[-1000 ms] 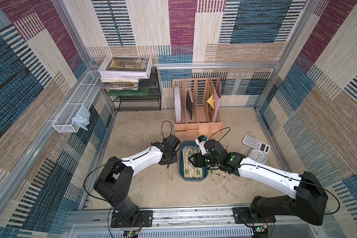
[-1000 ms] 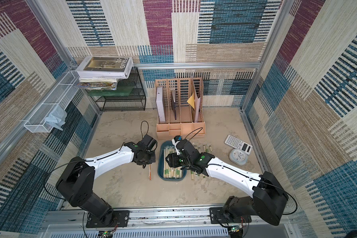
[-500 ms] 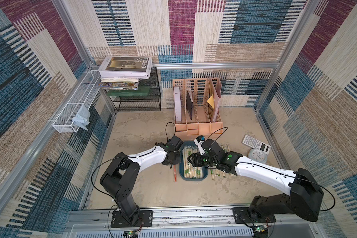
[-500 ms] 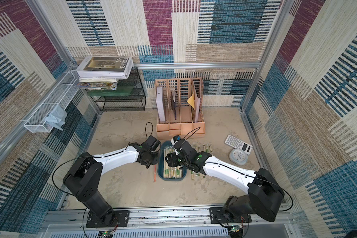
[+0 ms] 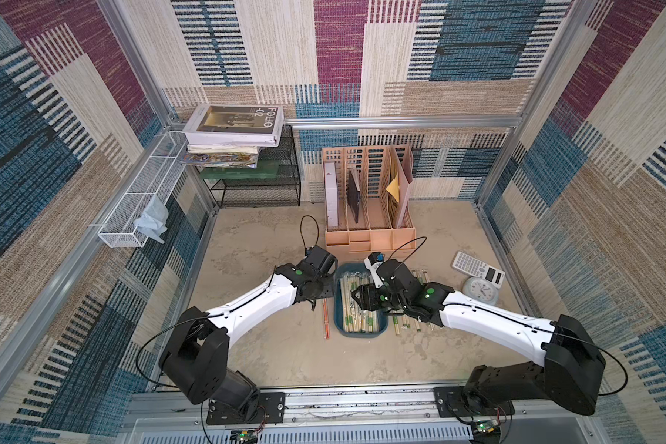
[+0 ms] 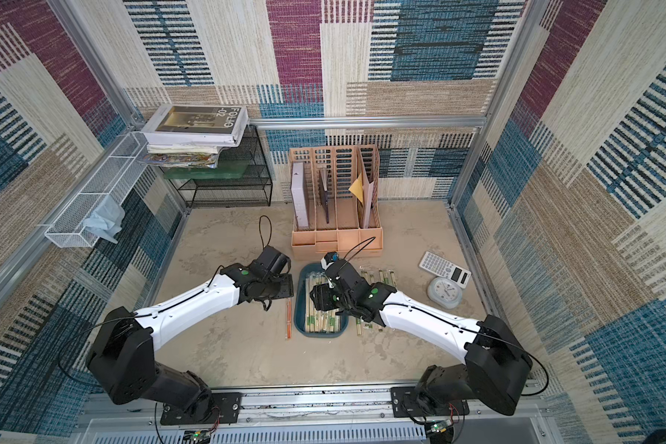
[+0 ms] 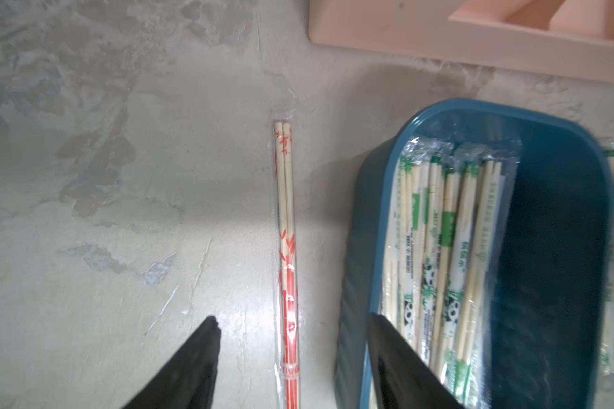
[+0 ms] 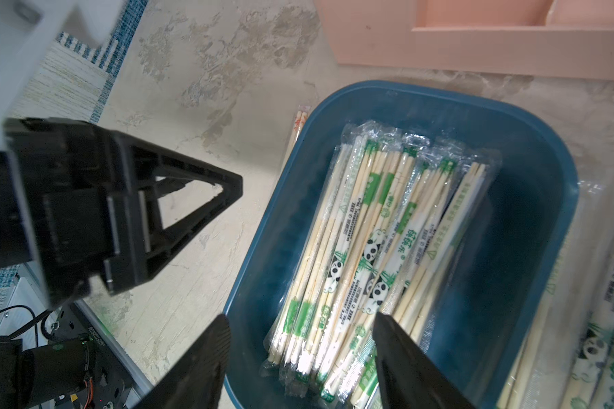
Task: Take the paired disposable chopsticks out of the storage box
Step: Place the paired disposable chopsticks at the center of the board, then pick up the paired disposable chopsticks from the storage box.
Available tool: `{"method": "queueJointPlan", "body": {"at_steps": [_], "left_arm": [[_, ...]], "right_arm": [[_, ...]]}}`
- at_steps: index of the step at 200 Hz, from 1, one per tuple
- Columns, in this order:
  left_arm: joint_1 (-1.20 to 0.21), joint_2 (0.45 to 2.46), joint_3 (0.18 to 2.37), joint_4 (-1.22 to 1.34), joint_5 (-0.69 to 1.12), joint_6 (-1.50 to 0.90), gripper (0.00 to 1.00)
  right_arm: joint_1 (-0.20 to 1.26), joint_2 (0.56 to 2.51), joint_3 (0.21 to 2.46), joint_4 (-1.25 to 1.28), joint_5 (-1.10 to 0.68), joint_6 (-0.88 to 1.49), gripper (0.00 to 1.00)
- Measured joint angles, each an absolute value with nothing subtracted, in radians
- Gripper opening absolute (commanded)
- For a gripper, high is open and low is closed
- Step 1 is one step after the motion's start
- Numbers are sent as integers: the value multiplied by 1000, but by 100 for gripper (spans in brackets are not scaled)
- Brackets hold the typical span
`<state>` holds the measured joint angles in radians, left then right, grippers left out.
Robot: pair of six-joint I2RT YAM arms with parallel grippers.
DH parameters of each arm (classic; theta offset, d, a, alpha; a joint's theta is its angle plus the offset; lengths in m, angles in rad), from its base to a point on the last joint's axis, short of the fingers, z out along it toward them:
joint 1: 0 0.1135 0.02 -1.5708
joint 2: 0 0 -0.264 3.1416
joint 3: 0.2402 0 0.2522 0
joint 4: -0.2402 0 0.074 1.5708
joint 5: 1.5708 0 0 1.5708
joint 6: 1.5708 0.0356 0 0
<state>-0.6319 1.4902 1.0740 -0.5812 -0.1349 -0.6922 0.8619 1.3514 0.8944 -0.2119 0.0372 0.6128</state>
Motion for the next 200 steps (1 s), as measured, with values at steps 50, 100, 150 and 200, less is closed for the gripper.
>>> {"method": "queueJointPlan", "body": {"at_steps": [50, 100, 150, 200], "left_arm": [[-711, 1482, 1154, -591, -132, -699, 70], [-825, 1627, 1267, -592, -144, -741, 69], [-884, 1803, 1367, -592, -157, -778, 58], [-916, 1928, 1426, -593, -155, -786, 38]], "right_arm": [[770, 1272, 815, -215, 41, 613, 67], [614, 1127, 697, -220, 4, 612, 68], [537, 1037, 632, -248, -39, 601, 68], [523, 1014, 588, -249, -73, 603, 68]]}}
